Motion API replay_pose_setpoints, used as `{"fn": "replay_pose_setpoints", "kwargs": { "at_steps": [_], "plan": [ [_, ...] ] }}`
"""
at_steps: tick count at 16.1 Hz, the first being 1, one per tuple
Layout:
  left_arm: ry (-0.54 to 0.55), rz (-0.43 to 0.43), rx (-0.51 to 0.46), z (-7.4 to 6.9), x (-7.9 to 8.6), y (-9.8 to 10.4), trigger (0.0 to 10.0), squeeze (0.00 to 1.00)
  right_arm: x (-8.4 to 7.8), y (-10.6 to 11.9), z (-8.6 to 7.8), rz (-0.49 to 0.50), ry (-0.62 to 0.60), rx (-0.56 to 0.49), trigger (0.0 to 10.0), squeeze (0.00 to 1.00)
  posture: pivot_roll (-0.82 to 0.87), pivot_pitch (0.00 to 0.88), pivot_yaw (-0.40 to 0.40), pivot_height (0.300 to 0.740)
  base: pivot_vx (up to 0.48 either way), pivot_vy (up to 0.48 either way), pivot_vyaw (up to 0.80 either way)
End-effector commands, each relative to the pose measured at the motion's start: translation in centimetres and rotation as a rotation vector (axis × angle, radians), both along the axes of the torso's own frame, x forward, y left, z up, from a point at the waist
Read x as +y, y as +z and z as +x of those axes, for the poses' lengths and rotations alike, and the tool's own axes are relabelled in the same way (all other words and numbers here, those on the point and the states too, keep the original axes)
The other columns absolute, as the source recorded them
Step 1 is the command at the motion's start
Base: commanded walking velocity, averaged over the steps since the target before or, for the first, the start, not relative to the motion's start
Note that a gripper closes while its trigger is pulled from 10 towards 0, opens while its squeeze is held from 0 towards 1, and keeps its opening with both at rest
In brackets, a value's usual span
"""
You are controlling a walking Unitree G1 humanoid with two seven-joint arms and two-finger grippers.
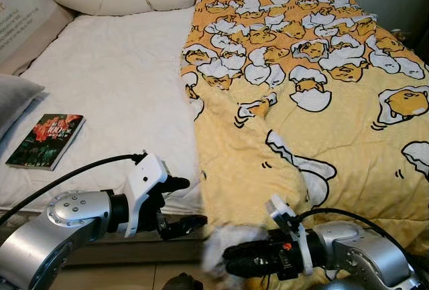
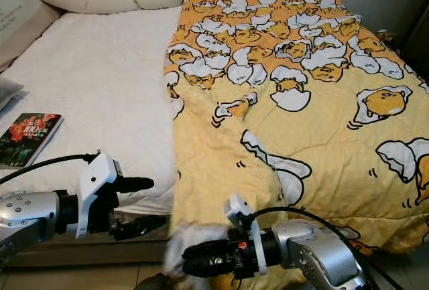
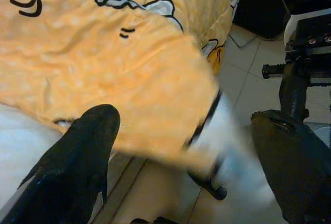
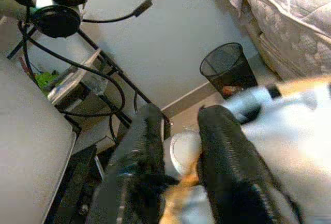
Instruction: Clean up the room
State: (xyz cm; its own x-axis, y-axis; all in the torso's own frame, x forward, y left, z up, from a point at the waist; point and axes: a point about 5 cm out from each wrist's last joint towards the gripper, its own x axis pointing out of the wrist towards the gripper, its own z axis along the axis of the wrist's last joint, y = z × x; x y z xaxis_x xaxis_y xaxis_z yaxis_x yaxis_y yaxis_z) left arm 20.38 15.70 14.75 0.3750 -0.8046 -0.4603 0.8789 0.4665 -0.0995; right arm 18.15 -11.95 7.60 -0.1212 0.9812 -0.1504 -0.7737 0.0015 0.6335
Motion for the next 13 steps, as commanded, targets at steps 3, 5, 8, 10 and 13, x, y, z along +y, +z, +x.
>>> {"fn": "replay_pose_setpoints", "kwargs": {
  "at_steps": [3, 5, 8, 10, 13],
  "plan": [
    [-0.008, 0.021, -0.031, 0.4, 0.0, 0.2, 10.0, 0.00, 0.2, 0.5, 0.4, -0.022, -0.033, -0.084, 10.0, 0.00, 0.12, 0.000, 0.092, 0.740, 0.000, 0.000, 0.00],
    [-0.008, 0.022, -0.038, 0.5, -0.1, 0.2, 10.0, 0.00, -0.4, 0.0, 0.7, -0.093, -0.066, -0.123, 10.0, 0.00, 0.12, 0.000, 0.093, 0.740, 0.000, 0.000, 0.00],
    [0.152, 0.062, -0.085, 2.7, 0.2, -1.1, 10.0, 0.00, -2.5, -0.1, 3.7, -0.195, -0.354, -0.207, 10.0, 1.00, 0.11, 0.000, 0.081, 0.740, 0.000, 0.000, 0.00],
    [0.275, 0.027, -0.097, 4.5, 0.0, -1.9, 10.0, 0.00, -3.5, -0.1, 5.4, -0.234, -0.553, -0.247, 10.0, 1.00, 0.09, 0.000, 0.078, 0.740, 0.000, 0.000, 0.00],
    [0.370, -0.063, -0.175, 6.4, -1.3, -1.9, 10.0, 0.00, -5.0, -0.4, 7.0, -0.384, -0.818, -0.338, 10.0, 1.00, 0.06, 0.000, 0.075, 0.740, 0.000, 0.000, 0.00]
  ]
}}
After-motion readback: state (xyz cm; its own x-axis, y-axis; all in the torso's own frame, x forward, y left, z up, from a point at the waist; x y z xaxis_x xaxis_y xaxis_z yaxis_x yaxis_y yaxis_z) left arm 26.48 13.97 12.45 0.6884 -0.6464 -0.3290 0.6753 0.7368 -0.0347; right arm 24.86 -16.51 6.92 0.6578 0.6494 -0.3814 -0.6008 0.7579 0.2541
